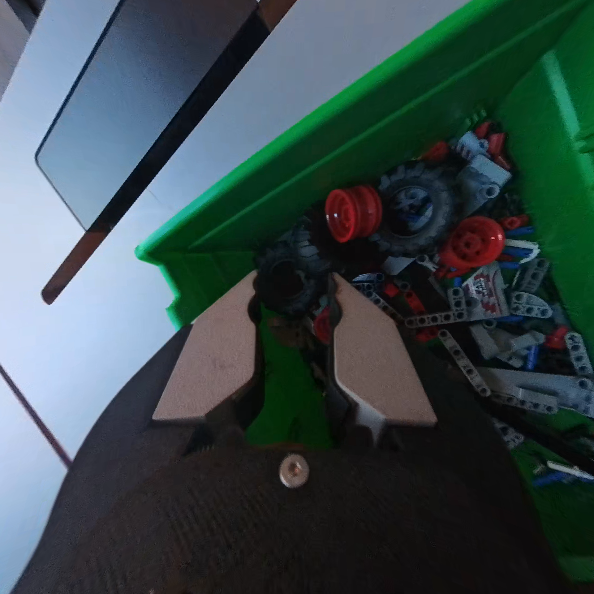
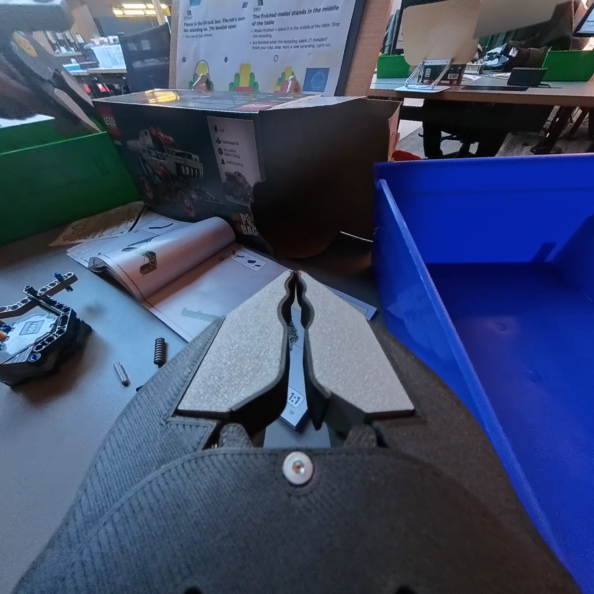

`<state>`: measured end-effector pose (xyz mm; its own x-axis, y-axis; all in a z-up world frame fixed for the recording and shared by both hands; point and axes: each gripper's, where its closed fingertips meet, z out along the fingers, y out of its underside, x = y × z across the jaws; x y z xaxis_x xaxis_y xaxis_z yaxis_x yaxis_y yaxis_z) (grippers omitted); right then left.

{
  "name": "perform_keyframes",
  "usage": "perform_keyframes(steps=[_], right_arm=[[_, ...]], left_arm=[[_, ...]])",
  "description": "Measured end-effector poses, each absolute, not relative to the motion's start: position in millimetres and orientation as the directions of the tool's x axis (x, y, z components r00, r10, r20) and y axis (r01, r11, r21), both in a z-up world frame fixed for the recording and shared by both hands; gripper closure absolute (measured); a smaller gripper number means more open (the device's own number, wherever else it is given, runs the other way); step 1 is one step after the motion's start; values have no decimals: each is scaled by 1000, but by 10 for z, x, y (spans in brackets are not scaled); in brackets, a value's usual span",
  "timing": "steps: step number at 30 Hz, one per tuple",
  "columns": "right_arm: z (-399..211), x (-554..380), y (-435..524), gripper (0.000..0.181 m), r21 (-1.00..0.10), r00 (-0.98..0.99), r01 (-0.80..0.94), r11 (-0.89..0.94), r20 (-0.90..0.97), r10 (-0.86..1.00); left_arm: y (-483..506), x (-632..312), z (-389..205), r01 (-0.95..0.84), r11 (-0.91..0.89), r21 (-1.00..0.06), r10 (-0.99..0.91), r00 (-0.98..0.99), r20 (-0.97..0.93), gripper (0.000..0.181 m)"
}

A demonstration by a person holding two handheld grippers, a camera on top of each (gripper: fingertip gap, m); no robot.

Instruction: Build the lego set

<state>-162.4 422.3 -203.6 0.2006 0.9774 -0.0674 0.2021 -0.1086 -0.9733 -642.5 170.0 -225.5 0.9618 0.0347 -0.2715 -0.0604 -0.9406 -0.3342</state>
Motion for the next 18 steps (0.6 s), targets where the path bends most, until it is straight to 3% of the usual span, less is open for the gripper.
perform_keyframes(steps=[6, 8, 11, 14, 18], right_arm=[[-2042, -1627, 4219, 181, -973, 202, 206, -105, -62, 977], [-2038, -1625, 4220, 181, -973, 202, 204, -106, -64, 977], [-2041, -1625, 4220, 181, -973, 201, 205, -107, -66, 977], [-2042, -1626, 4216, 181, -973, 200, 207, -103, -61, 978], [-2044, -1627, 4218, 181, -973, 198, 207, -107, -66, 978]], left_arm=[[1777, -6117, -2298, -29, -913, -406, -14, 999, -40, 118], [1748, -6056, -2364, 2, -927, -375, -5, 1000, 18, 112], [1601, -6368, -2593, 45, -969, -243, 80, 988, -136, 117], [1711, -6212, -2600, 63, -961, -271, 73, 997, -25, 131], [1720, -6172, -2556, 40, -962, -271, 46, 999, -17, 146]])
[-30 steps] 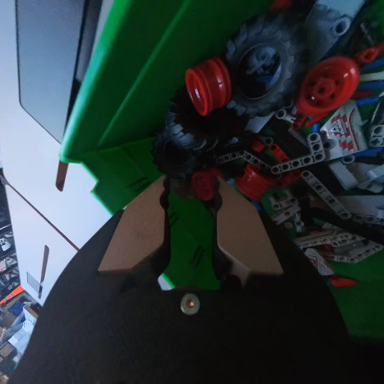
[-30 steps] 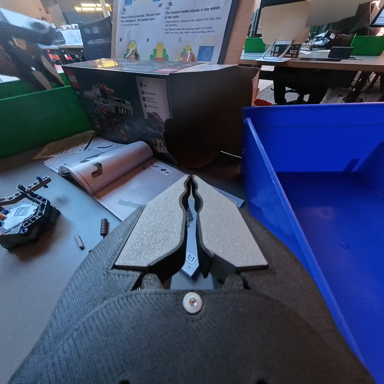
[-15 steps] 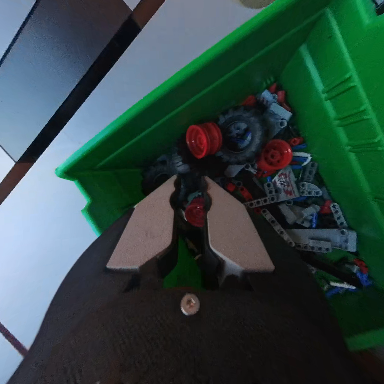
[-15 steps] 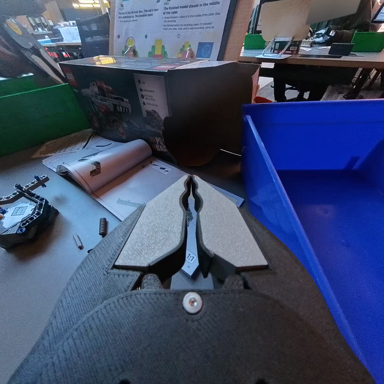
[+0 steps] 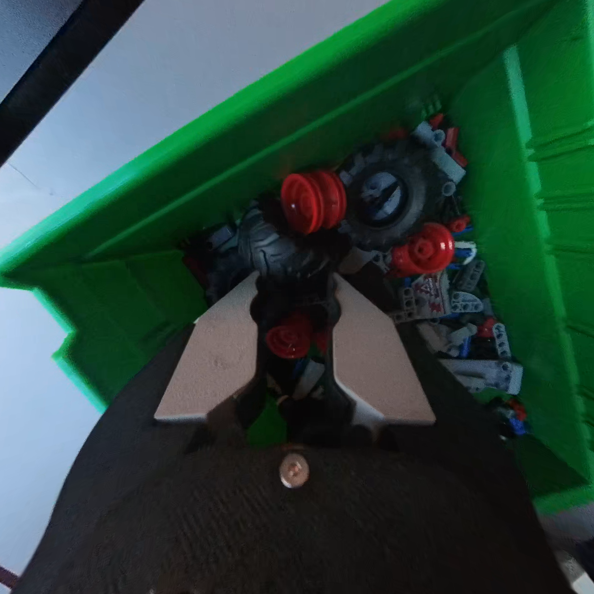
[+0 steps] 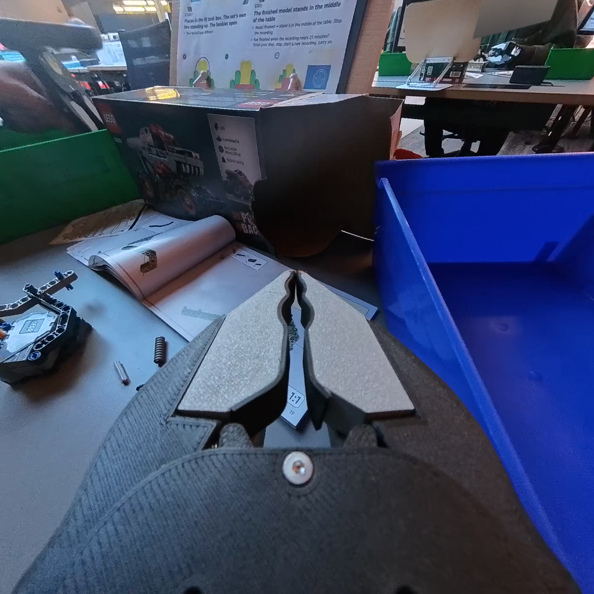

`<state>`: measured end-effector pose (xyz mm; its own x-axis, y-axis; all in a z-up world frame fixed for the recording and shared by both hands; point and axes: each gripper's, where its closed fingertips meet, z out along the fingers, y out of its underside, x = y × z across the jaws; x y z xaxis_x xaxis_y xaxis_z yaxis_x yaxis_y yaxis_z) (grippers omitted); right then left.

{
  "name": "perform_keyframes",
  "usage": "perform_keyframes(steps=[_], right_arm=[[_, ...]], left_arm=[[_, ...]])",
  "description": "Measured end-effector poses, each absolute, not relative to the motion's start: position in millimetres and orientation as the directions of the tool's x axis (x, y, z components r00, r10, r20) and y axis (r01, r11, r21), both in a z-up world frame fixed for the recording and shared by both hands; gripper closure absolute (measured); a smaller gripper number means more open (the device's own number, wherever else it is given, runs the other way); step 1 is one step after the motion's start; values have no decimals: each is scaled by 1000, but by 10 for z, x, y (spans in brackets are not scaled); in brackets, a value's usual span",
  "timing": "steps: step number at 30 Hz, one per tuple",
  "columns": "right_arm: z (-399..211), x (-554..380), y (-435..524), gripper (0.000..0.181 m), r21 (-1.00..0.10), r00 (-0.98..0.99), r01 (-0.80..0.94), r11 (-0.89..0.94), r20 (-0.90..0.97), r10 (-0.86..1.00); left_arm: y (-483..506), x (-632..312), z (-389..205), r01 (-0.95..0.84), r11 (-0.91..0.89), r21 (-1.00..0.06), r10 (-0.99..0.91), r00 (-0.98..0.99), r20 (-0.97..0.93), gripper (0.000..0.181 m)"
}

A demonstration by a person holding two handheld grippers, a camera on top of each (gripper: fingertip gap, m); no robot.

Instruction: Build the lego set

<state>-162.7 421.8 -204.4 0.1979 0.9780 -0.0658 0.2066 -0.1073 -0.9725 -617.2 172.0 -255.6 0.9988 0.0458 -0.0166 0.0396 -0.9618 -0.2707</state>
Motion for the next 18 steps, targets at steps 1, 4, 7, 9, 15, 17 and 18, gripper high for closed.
perform_keyframes(steps=[1, 4, 7, 9, 15, 17, 18], right_arm=[[-2043, -1627, 4217, 181, -973, 197, 206, -107, -66, 978], [-2046, -1634, 4211, 181, -972, 194, 208, -106, -65, 979], [-2066, -1649, 4201, 181, -970, 187, 218, -108, -67, 980], [-2067, -1649, 4196, 181, -970, 188, 220, -104, -62, 980], [-2047, -1632, 4206, 181, -972, 194, 209, -106, -65, 979], [-2049, -1635, 4204, 181, -972, 194, 212, -106, -64, 979], [-2051, -1636, 4202, 181, -972, 193, 213, -104, -62, 979]], left_arm=[[1717, -6154, -2493, 30, -957, -289, 36, 999, -14, 157], [1750, -6095, -2227, 21, -922, -387, 23, 1000, -1, 178], [1795, -6135, -2007, 17, -885, -466, 45, 998, -49, 181], [1809, -6148, -1922, 17, -868, -495, 56, 996, -64, 181], [1730, -6099, -2073, 61, -900, -431, 79, 997, -24, 162], [1640, -6155, -2275, 75, -938, -338, 96, 994, -48, 144], [1587, -6231, -2371, 78, -955, -288, 108, 990, -89, 144]])
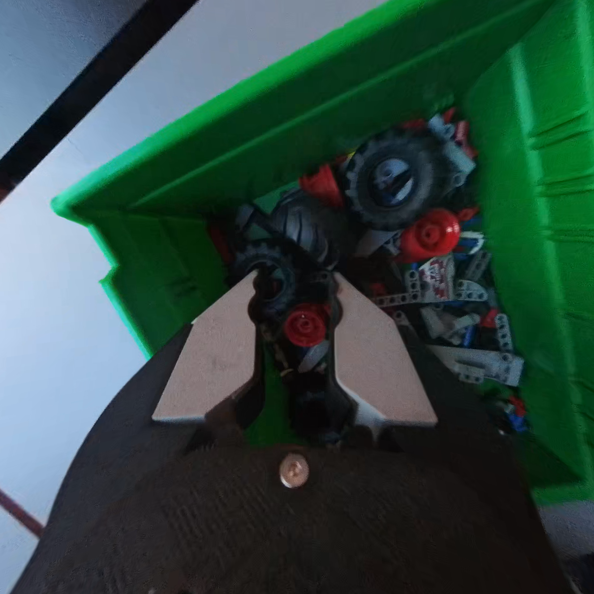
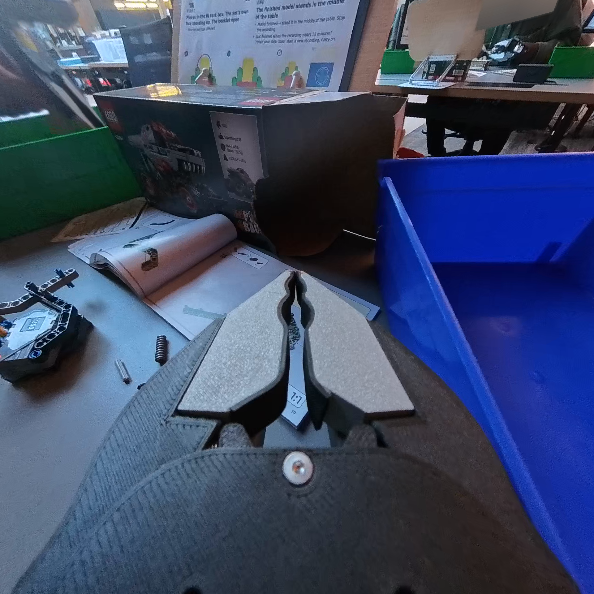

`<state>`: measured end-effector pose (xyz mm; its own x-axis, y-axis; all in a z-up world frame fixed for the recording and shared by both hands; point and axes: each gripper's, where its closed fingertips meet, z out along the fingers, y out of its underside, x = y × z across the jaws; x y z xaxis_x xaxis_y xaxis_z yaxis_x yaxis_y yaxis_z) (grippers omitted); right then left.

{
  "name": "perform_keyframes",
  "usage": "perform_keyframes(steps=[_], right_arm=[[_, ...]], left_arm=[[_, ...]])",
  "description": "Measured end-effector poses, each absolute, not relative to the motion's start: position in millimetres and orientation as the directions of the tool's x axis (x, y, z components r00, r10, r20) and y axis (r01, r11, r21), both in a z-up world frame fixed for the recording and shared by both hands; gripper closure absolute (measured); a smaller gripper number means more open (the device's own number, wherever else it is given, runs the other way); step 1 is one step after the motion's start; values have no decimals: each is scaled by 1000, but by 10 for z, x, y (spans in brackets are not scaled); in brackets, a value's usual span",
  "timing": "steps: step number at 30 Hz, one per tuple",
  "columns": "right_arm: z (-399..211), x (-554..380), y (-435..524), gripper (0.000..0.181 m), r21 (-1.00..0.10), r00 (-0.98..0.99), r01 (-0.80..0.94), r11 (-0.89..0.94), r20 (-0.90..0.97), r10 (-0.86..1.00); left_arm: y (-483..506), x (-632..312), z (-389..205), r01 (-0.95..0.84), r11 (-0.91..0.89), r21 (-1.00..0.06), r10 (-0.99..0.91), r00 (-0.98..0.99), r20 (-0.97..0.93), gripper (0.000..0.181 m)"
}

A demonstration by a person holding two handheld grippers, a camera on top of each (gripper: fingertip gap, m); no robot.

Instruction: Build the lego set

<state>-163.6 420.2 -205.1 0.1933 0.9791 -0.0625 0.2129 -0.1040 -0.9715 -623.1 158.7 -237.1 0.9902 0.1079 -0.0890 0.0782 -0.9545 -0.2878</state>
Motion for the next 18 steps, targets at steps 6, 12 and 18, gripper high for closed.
perform_keyframes(steps=[6, 12, 18], right_arm=[[-2055, -1635, 4204, 181, -971, 192, 214, -106, -64, 979], [-2059, -1648, 4192, 181, -971, 182, 216, -106, -67, 981], [-2060, -1651, 4178, 181, -970, 180, 222, -100, -60, 982]], left_arm=[[1585, -6272, -2668, 62, -980, -189, 78, 994, -78, 167], [1717, -6256, -2016, 34, -901, -432, 94, 988, -119, 168], [1823, -6258, -1956, 40, -877, -479, 118, 984, -133, 167]])
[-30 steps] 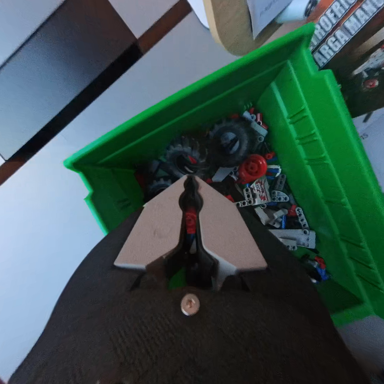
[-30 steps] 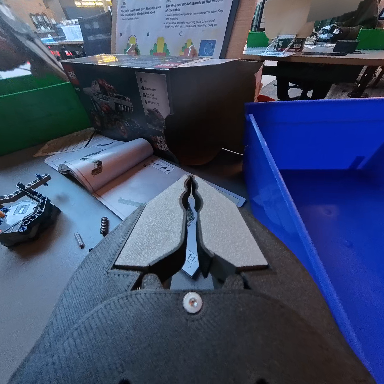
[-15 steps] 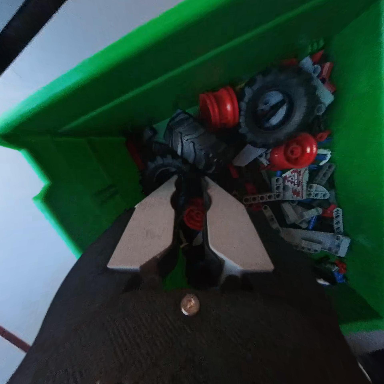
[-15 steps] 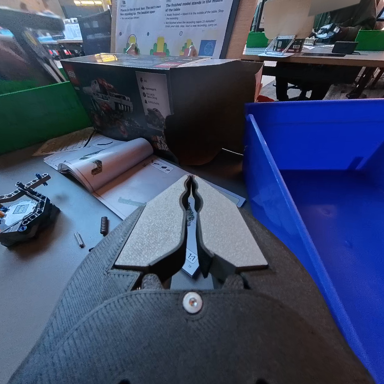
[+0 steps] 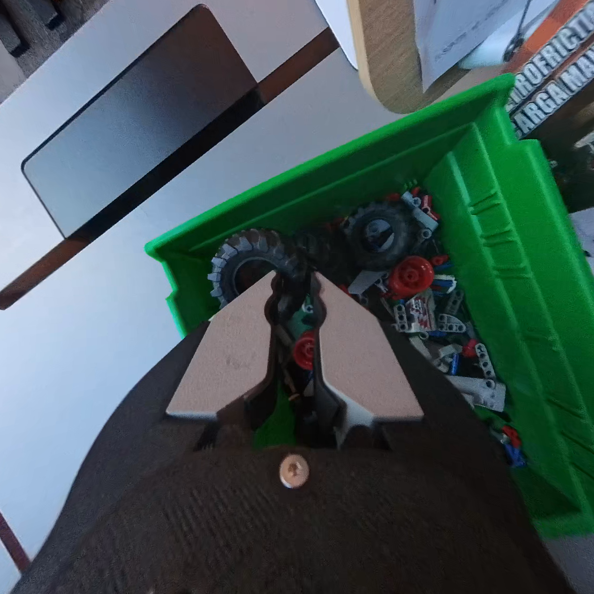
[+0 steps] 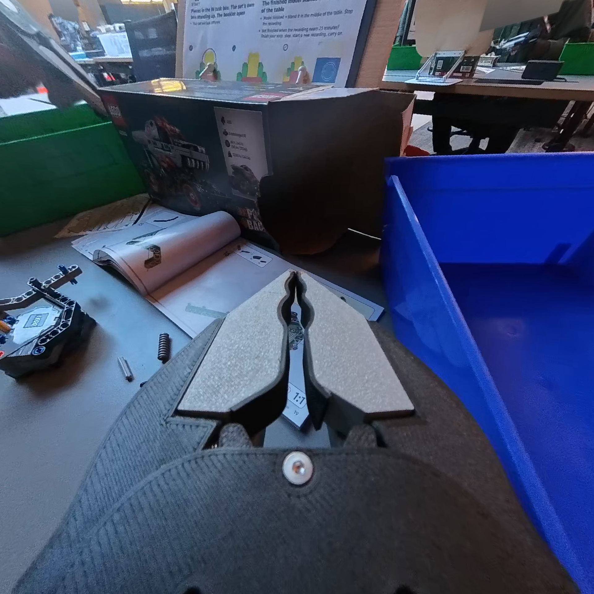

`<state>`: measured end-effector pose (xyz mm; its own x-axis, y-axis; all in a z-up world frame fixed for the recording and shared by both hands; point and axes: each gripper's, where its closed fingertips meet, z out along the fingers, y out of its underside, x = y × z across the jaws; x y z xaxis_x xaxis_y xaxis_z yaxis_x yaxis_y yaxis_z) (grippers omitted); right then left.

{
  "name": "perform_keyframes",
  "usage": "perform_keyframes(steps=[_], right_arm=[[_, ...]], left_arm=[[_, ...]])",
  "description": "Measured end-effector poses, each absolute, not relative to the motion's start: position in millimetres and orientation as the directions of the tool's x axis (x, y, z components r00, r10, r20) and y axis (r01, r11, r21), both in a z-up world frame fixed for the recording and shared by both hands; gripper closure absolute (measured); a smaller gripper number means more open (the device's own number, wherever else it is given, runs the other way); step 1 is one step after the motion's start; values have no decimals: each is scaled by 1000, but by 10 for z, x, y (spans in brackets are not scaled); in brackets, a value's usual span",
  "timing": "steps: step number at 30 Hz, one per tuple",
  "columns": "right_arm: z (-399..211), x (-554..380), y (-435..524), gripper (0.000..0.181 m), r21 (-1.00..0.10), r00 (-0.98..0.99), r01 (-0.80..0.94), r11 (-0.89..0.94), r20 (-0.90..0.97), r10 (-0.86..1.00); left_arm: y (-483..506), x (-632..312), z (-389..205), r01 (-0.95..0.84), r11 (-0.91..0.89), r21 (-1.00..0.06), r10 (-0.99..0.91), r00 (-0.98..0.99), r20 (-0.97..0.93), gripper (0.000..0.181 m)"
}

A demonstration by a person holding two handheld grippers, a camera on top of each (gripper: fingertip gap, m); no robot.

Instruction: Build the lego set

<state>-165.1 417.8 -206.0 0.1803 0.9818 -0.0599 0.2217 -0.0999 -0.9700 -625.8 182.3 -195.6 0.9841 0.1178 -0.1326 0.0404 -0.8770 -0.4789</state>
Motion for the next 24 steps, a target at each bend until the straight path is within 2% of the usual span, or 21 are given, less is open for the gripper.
perform_keyframes(steps=[3, 6, 10, 13, 15, 16, 17, 18, 21, 24], right_arm=[[-2037, -1634, 4184, 181, -972, 186, 213, -98, -58, 981], [-2037, -1634, 4188, 181, -972, 186, 212, -101, -61, 981], [-2062, -1651, 4180, 181, -969, 180, 224, -100, -59, 982], [-2067, -1655, 4178, 181, -969, 178, 226, -100, -60, 982], [-2064, -1654, 4178, 181, -969, 178, 225, -101, -61, 982], [-2061, -1651, 4178, 181, -969, 179, 224, -101, -61, 982], [-2057, -1648, 4178, 181, -970, 180, 223, -99, -59, 982], [-2053, -1645, 4179, 181, -970, 181, 222, -98, -58, 982], [-2050, -1642, 4182, 181, -971, 181, 219, -100, -60, 982], [-2074, -1657, 4178, 181, -968, 177, 228, -104, -64, 982]], left_arm=[[1834, -6301, -2161, 64, -903, -424, 131, 983, -130, 166], [1798, -6367, -2287, 89, -921, -380, 153, 978, -141, 144], [1886, -6236, -2217, 73, -898, -435, 116, 991, -72, 141], [1986, -6046, -2245, 50, -889, -455, 57, 998, -2, 126], [2008, -6119, -2395, 47, -910, -413, 78, 995, -57, 105], [2009, -6162, -2472, 43, -921, -386, 82, 993, -85, 102], [2063, -6175, -2461, 57, -909, -412, 96, 993, -73, 123], [2046, -6208, -2450, 62, -911, -408, 103, 991, -80, 130], [1803, -6394, -2353, 46, -938, -343, 122, 972, -201, 134], [1679, -6455, -2135, 86, -925, -371, 181, 956, -231, 136]])
